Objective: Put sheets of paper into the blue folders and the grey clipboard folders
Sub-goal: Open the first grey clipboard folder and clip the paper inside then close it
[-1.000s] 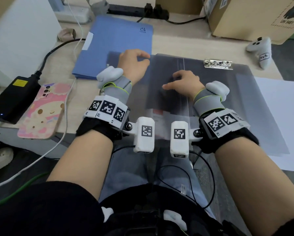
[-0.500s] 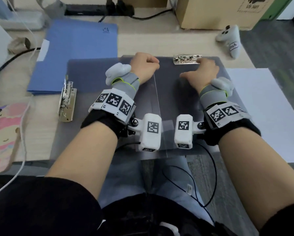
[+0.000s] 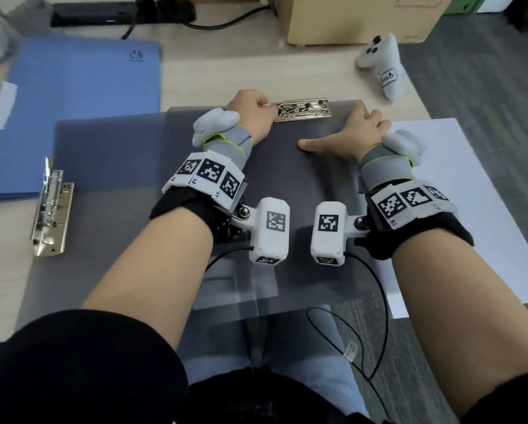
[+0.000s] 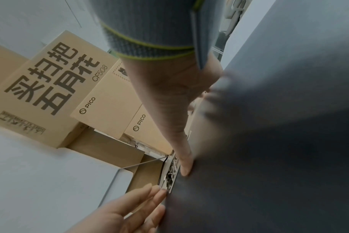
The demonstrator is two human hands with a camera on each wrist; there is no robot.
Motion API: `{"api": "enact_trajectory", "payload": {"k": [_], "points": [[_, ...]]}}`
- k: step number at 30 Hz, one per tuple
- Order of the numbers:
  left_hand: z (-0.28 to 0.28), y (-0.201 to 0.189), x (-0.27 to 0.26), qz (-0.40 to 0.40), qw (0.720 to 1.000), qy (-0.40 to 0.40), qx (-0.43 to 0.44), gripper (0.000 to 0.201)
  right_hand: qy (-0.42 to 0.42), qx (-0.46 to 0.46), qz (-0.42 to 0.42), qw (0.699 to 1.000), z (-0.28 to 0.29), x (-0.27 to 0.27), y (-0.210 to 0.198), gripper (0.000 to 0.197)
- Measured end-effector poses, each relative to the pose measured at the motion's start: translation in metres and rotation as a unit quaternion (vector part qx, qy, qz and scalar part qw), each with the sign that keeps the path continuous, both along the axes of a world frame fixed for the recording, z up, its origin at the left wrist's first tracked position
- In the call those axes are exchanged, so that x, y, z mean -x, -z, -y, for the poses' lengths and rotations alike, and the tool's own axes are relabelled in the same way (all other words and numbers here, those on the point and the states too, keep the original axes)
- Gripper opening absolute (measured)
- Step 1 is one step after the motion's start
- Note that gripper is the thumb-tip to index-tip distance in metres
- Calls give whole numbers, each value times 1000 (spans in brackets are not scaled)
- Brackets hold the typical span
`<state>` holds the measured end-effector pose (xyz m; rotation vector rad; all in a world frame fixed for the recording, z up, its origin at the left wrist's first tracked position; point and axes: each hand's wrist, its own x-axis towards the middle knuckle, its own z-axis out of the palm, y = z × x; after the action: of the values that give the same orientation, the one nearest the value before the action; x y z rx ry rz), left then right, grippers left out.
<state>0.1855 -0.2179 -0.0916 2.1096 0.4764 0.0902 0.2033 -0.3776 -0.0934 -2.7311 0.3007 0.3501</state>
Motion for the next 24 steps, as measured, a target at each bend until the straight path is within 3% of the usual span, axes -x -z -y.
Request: {"api": "enact_trajectory", "payload": {"k": [5,12,24], "points": [[4,4,-10,1,999,11,-31,12,4,2,-6,1000,4,4,-4,121],[-6,11,-15,43,998,-1,-40,15,-24,9,-46,999,-1,5,-5,123],[-5,13,-21,31,989,30,-139,9,-46,-1,-90,995,-1,10,-3,124]]}}
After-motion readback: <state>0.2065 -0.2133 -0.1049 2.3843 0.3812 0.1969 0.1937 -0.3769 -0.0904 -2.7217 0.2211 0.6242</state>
